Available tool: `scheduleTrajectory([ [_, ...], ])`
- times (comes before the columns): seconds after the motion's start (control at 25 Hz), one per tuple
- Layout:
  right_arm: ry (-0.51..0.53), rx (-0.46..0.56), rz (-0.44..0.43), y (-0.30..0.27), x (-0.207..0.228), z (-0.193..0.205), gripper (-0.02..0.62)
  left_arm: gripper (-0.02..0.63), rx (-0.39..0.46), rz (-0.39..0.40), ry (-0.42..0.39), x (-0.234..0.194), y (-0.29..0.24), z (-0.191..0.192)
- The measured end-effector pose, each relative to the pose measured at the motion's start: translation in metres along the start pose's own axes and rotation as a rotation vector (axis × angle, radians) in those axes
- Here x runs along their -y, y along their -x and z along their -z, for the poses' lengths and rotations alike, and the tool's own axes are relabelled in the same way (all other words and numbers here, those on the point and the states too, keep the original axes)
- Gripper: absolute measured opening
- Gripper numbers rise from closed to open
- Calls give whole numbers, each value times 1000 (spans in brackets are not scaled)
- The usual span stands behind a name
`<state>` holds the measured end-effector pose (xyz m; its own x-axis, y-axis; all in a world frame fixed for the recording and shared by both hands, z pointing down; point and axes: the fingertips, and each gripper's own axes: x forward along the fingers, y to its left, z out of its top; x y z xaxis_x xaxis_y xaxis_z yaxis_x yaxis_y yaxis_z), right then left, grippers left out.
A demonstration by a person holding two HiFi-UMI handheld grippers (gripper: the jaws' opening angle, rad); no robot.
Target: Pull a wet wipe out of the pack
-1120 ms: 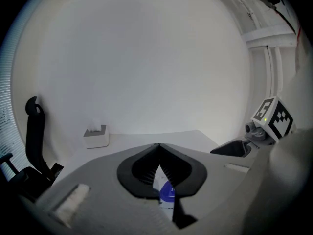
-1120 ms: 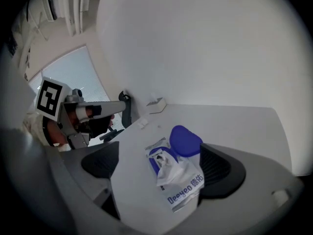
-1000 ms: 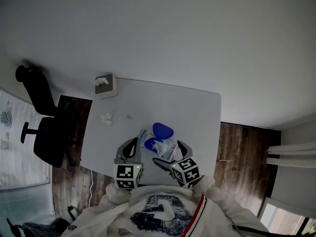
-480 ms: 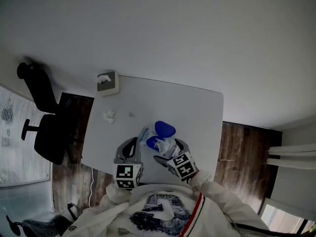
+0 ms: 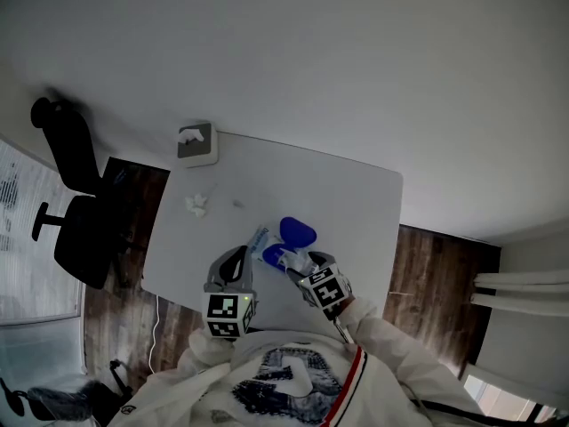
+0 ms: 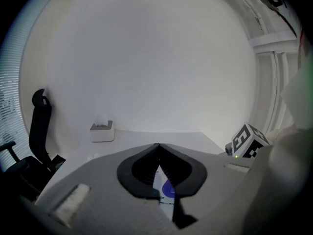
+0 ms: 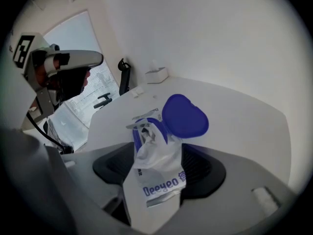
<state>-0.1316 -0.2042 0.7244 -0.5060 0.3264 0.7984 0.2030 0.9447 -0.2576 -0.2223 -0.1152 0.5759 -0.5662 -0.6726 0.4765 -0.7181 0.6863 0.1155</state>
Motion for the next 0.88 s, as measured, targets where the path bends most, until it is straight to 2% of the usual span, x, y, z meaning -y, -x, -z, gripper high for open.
scheduleTrajectory([
  [0.12, 8, -26, 20, -1, 2, 0, 239, 5, -3, -7, 6, -3, 2, 3],
  [0.24, 17, -39, 10, -5, 1, 2, 231, 5, -7, -11, 11, -5, 3, 6],
  [0.88, -10, -42, 58, -11, 5, 5, 67, 5, -18, -29, 12, -8, 12, 12],
])
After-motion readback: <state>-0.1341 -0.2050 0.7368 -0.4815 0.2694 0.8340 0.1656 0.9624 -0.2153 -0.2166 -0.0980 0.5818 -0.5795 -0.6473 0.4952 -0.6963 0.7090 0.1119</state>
